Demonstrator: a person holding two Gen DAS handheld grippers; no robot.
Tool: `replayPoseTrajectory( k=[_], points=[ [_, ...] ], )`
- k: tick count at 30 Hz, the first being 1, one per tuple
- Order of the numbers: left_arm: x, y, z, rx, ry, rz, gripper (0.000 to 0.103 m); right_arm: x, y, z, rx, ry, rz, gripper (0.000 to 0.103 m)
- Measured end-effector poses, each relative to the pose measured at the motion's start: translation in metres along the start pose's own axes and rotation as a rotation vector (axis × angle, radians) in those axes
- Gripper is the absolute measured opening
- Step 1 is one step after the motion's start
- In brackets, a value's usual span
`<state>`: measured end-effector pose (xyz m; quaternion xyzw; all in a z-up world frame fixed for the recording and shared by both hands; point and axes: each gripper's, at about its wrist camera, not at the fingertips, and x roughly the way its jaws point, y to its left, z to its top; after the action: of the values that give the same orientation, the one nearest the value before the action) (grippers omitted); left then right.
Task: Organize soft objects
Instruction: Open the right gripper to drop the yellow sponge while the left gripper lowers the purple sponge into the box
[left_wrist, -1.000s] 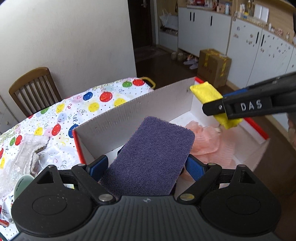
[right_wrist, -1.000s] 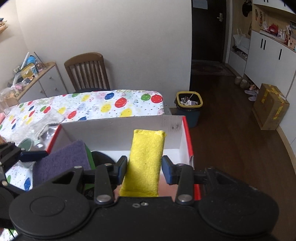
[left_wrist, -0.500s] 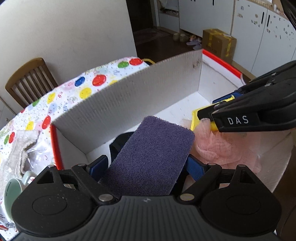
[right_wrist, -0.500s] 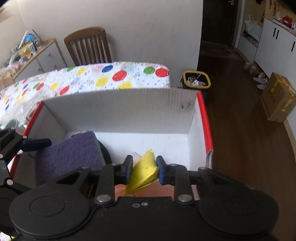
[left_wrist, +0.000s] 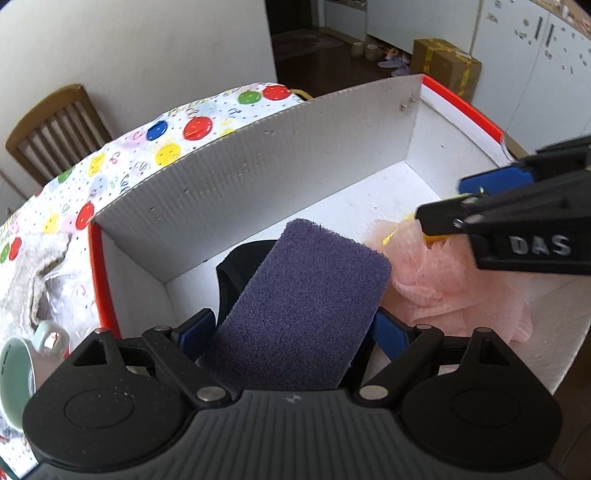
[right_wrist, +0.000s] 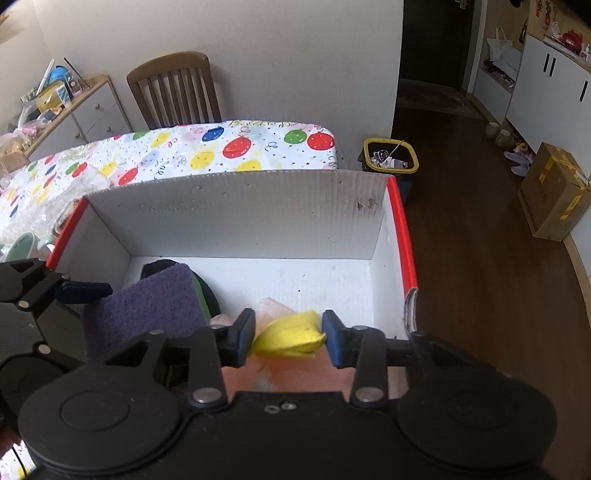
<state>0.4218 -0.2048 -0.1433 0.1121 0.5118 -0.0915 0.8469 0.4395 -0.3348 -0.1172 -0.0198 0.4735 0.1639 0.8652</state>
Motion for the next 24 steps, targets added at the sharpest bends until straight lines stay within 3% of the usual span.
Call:
replayPoseTrajectory(
  k=[10, 24],
  points=[
    [-0.013, 0.011, -0.005, -0.067, -0.033, -0.05, 0.091, -0.025, 0.001, -0.002, 0.02, -0.046, 0.031, 0.06],
    [-0.073, 0.027, -0.03, -0.171, -0.17, -0.126, 0.092, -0.079, 0.017, -0.01, 0.01, -0.142, 0.088, 0.074]
  ],
)
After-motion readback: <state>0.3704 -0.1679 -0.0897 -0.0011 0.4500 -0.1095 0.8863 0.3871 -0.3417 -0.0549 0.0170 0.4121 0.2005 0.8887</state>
